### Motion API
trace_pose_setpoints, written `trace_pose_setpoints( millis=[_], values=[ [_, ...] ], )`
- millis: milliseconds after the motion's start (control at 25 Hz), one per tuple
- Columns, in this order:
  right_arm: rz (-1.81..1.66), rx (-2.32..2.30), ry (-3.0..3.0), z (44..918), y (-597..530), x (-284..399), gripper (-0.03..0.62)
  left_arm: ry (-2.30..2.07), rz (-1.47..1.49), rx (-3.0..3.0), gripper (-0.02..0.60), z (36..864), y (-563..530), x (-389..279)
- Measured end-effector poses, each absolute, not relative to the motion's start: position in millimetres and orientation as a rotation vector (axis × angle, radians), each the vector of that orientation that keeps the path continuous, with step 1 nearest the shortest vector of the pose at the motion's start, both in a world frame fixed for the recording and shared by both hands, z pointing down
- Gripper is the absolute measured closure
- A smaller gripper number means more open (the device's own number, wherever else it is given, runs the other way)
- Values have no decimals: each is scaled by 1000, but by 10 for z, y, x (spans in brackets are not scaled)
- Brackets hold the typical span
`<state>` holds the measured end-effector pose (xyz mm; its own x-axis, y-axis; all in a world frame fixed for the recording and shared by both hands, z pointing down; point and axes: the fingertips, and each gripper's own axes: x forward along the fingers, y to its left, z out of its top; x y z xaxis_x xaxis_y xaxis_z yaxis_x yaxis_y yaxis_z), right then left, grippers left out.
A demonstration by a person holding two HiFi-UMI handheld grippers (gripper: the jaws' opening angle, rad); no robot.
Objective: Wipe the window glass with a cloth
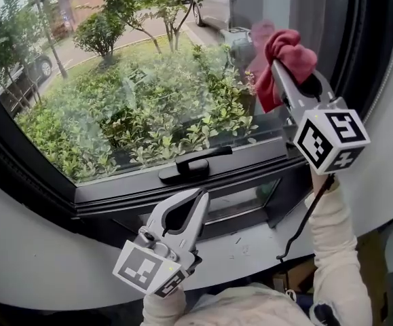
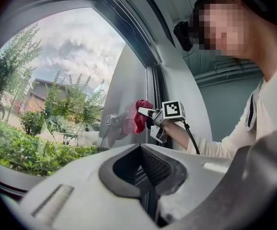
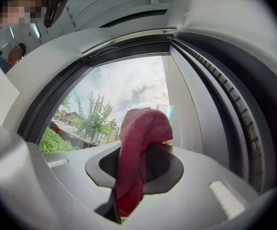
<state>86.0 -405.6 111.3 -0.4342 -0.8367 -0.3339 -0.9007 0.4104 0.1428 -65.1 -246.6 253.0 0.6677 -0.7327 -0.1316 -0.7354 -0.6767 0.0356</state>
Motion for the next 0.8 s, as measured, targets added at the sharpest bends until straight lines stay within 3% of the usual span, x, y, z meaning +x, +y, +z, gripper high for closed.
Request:
trace_pose_setpoints(
  millis=[280, 800],
  values=[
    [395, -1552, 2420, 1110, -4011, 651, 488, 1279, 199, -2839, 581, 2528, -2370, -790],
    [467, -1420, 2487, 1128, -3638, -862, 487, 1438, 183, -2760, 581, 2595, -2031, -1616]
  ],
)
